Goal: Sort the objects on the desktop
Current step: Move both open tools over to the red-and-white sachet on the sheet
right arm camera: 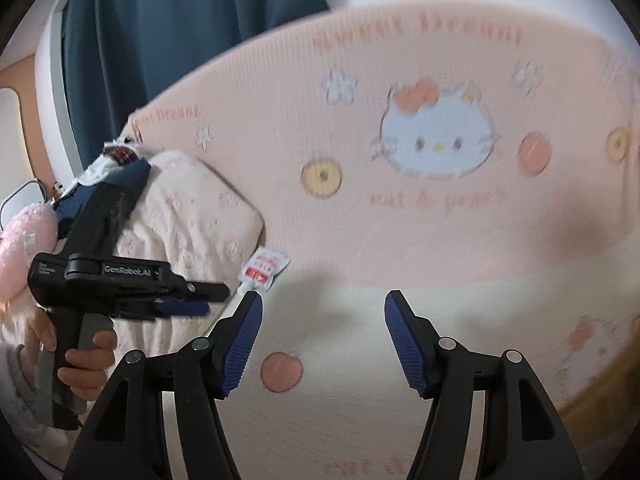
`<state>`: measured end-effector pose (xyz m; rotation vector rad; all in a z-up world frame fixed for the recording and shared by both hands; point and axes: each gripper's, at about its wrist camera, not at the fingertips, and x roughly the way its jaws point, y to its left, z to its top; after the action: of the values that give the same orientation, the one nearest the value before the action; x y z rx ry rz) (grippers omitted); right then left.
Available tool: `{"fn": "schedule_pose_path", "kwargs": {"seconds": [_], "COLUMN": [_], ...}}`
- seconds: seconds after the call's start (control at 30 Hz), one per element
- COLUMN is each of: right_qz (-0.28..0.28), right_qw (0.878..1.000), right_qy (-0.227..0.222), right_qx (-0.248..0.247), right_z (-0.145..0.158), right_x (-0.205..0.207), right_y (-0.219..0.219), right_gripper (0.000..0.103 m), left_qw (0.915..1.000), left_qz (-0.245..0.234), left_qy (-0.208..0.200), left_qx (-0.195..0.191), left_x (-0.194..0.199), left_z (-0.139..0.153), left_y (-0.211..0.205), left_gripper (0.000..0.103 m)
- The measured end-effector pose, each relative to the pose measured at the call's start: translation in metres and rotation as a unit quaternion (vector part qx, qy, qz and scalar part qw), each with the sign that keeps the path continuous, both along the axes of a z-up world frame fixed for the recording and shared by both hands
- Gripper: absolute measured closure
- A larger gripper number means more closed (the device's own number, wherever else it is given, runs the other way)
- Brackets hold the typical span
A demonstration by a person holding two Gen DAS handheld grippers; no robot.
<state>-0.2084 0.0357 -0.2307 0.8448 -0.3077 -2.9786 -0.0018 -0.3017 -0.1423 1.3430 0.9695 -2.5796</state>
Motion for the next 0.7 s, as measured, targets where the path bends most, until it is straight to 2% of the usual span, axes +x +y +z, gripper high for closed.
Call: {"fn": "schedule_pose_path", "kwargs": {"seconds": [0.13,0.23,0.3,0.4,0.5,0.53,0.57,0.63,0.67,0.7], "right_qz": [0.039,0.06,0.051,0.037,0.025,0.023,0.02,0.014,0.012,0.009], "right_qw": [0.998,0.996,0.996,0.996,0.994,0.993,0.993,0.991,0.99,0.99], "right_qy": [-0.024,-0.051,-0.067,-0.07,-0.09,-0.098,-0.107,-0.127,-0.134,-0.14], "right_qx": [0.039,0.032,0.026,0.034,0.056,0.055,0.051,0.039,0.034,0.025], "right_z": [-0.016,-0.031,-0.041,-0.051,-0.058,-0.061,-0.063,-0.068,-0.071,-0.074], "right_x": [-0.03,-0.05,-0.057,-0.06,-0.059,-0.059,-0.059,-0.06,-0.062,-0.062], "right_y": [-0.018,-0.025,-0.027,-0.027,-0.025,-0.022,-0.02,-0.014,-0.012,-0.009], "right_gripper": [0.041,0.041,0.041,0.041,0.041,0.041,0.041,0.041,0.041,0.041], "left_qw": [0.9988,0.9953,0.9923,0.9901,0.9878,0.987,0.9858,0.9842,0.9849,0.9859], "left_qz": [0.023,0.041,0.05,0.054,0.049,0.049,0.049,0.053,0.056,0.064], "left_qy": [-0.006,-0.026,-0.038,-0.062,-0.063,-0.06,-0.061,-0.082,-0.097,-0.089], "left_qx": [-0.042,-0.083,-0.107,-0.114,-0.134,-0.141,-0.149,-0.148,-0.133,-0.126], "left_x": [-0.013,-0.035,-0.047,-0.06,-0.069,-0.071,-0.074,-0.082,-0.086,-0.086], "left_z": [-0.007,-0.021,-0.035,-0.057,-0.063,-0.063,-0.065,-0.073,-0.08,-0.08], "left_y": [-0.027,-0.043,-0.054,-0.066,-0.064,-0.062,-0.06,-0.061,-0.064,-0.066], "left_gripper": [0.036,0.034,0.034,0.035,0.036,0.042,0.056,0.073,0.074,0.074]}}
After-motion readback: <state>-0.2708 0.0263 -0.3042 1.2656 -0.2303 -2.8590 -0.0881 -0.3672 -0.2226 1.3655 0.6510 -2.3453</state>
